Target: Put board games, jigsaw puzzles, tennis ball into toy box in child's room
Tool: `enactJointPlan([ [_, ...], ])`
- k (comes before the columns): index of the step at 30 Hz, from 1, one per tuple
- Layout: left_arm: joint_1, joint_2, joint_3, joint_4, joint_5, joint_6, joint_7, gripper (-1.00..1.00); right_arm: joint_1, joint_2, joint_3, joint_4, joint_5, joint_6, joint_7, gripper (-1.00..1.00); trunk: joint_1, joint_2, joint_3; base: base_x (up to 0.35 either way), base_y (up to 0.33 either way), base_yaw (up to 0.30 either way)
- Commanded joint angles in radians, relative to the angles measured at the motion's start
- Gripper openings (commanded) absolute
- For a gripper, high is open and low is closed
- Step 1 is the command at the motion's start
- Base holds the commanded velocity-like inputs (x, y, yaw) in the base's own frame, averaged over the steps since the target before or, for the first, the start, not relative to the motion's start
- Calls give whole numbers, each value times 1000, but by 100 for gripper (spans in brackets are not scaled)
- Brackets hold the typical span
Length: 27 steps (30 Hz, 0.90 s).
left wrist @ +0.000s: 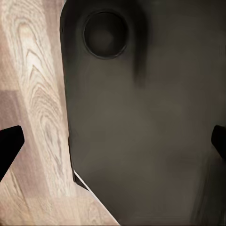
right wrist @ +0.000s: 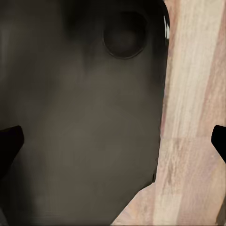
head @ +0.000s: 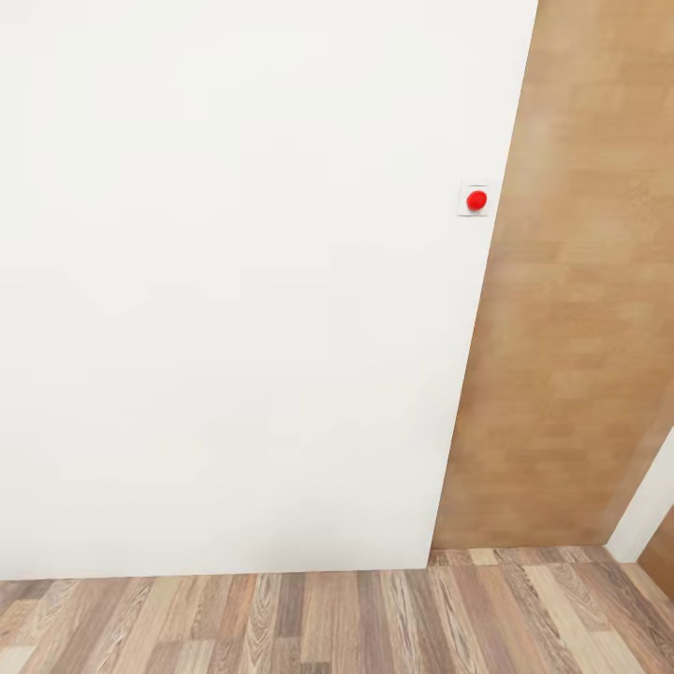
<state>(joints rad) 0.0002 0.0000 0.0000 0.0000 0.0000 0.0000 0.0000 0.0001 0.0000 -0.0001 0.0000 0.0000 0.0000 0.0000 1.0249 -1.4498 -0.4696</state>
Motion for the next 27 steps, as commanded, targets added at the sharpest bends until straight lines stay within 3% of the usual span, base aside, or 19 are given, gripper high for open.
enactJointPlan([
  [1, 3, -6, -1, -2, 0, 2, -2, 100, 0, 6, -1, 2, -6, 6, -1, 100, 0, 0, 0, 0, 0, 0],
  [6, 3, -8, 0, -2, 0, 2, -2, 100, 0, 10, -2, 2, -12, 13, -2, 100, 0, 0, 0, 0, 0, 0],
  [13, 2, -23, 3, -2, 0, 2, -2, 100, 0, 40, 0, 0, -10, 2, -2, 100, 0, 0, 0, 0, 0, 0],
  [27, 1, -25, 3, -2, 2, 2, -2, 100, 0, 43, 0, 0, -9, 0, -2, 100, 0, 0, 0, 0, 0, 0],
])
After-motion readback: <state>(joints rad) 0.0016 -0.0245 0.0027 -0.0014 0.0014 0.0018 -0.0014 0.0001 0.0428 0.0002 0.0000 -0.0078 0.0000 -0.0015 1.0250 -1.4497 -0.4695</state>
